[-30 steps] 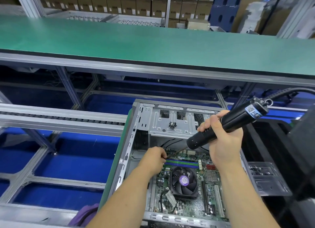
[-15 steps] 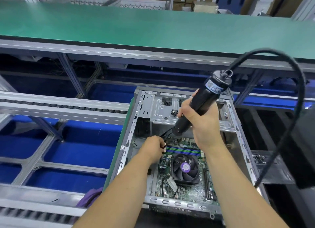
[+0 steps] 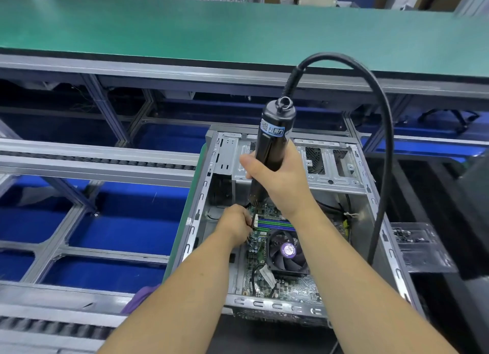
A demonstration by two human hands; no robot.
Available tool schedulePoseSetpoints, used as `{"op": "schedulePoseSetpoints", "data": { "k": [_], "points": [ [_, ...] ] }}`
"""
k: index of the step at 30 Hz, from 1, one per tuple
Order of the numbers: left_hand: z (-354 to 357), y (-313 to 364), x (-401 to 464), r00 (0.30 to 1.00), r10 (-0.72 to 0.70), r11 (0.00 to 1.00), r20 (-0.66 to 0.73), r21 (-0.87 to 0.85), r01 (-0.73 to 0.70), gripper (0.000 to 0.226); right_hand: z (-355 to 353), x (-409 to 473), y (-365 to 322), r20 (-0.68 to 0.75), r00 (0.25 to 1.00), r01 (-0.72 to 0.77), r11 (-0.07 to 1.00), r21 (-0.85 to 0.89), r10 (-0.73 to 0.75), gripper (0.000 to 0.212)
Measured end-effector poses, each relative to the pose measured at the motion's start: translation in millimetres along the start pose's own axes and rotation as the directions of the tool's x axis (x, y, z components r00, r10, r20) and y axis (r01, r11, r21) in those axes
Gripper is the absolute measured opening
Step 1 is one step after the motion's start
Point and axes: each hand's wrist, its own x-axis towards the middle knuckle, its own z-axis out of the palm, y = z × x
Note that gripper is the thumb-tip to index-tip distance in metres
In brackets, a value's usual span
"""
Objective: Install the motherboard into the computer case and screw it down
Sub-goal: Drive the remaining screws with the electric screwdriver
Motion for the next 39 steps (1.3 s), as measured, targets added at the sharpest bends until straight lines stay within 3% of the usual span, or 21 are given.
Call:
{"op": "schedulePoseSetpoints", "data": {
  "k": [5,9,13,18,21,24,26,34,39],
  "points": [
    [3,0,1,1.0,-0.002,1.0,0.011,0.005,0.002,0.041,3,-1,0,0.043,0.999,-0.01,0.999,0.031,0.008,0.022],
    [4,0,1,1.0,-0.011,1.0,0.027,0.018,0.01,0.027,6,-2,1,0.06,0.998,-0.005,0.999,0.043,0.002,0.023],
    [4,3,0,1.0,-0.023,0.998,0.011,0.052,0.023,0.039,8,-1,1,0.071,0.997,-0.007,0.999,0.039,0.004,0.025],
    [2,7,-1,0.999,-0.026,0.996,0.036,0.09,0.023,0.022,11,0,4,0.089,0.996,-0.008,1.0,0.008,0.007,0.025],
    [2,7,0,0.999,-0.029,0.997,0.032,0.07,0.027,0.03,9,0,6,0.106,0.994,-0.012,1.0,-0.005,0.012,0.025],
    [3,7,1,0.999,-0.019,0.999,0.039,0.033,0.018,0.008,7,-1,9,0.109,0.994,-0.013,1.0,-0.017,0.014,0.023],
    [4,6,1,0.999,-0.013,1.0,0.046,0.004,0.013,0.006,5,-1,12,0.086,0.996,-0.018,1.0,-0.026,0.02,0.021],
    [4,6,1,0.996,-0.068,0.995,0.05,-0.071,0.071,0.027,-4,-1,16,0.001,0.999,-0.043,0.999,-0.016,0.043,0.061],
    [2,0,2,0.994,-0.101,0.995,0.036,-0.001,0.101,0.021,-7,-2,15,-0.026,0.998,-0.053,0.999,-0.012,0.052,0.067]
  ]
}}
